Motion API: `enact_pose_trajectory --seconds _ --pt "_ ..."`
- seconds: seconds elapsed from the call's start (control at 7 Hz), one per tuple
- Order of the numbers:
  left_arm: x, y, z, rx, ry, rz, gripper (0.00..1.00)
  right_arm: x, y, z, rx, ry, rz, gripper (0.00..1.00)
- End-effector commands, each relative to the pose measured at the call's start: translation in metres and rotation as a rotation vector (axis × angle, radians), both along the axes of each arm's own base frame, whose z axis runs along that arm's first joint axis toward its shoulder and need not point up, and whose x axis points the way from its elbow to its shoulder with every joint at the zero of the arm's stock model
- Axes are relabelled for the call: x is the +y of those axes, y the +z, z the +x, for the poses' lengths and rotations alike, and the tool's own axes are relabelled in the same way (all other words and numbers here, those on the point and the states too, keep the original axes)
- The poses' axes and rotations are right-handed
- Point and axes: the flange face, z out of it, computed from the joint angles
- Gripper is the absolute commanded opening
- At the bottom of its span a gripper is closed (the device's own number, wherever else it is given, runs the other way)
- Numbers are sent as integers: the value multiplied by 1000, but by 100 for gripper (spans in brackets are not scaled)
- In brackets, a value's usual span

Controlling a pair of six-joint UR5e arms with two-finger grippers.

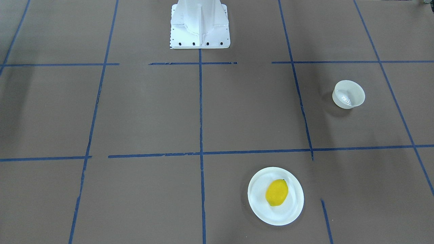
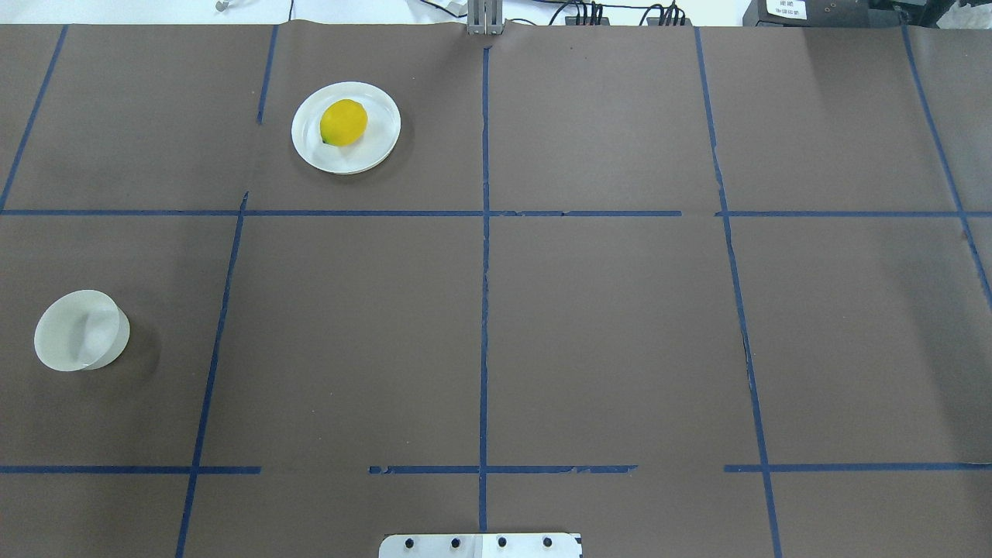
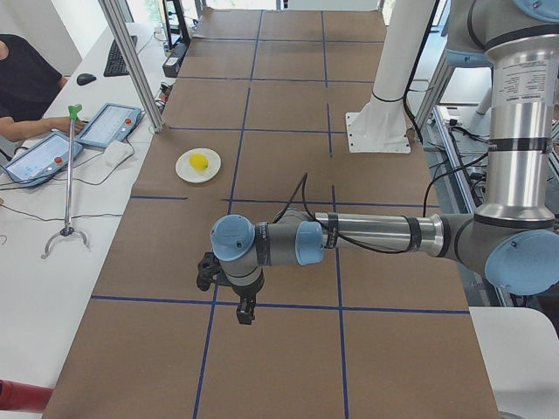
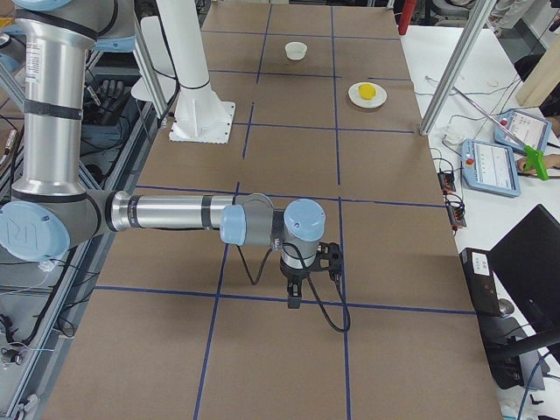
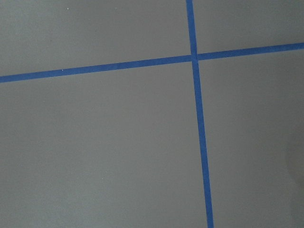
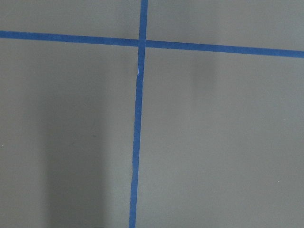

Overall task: Move lemon from plate to bowl
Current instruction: 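Move the left gripper over the yellow lemon on the white plate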

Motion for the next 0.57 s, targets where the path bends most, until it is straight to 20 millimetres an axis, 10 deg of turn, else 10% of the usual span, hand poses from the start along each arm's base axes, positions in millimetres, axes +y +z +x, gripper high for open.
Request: enact_pose_trajectory --seconds 0.0,0.14,0.43 --pt "-1 -18 -1 -1 1 41 100 0 0 0 0 0 -1 100" --pt "-3 -24 0 -2 -2 49 100 0 0 0 1 0 1 100" --pt "-61 -115 12 0 21 231 100 0 -2 0 0 0 4 100"
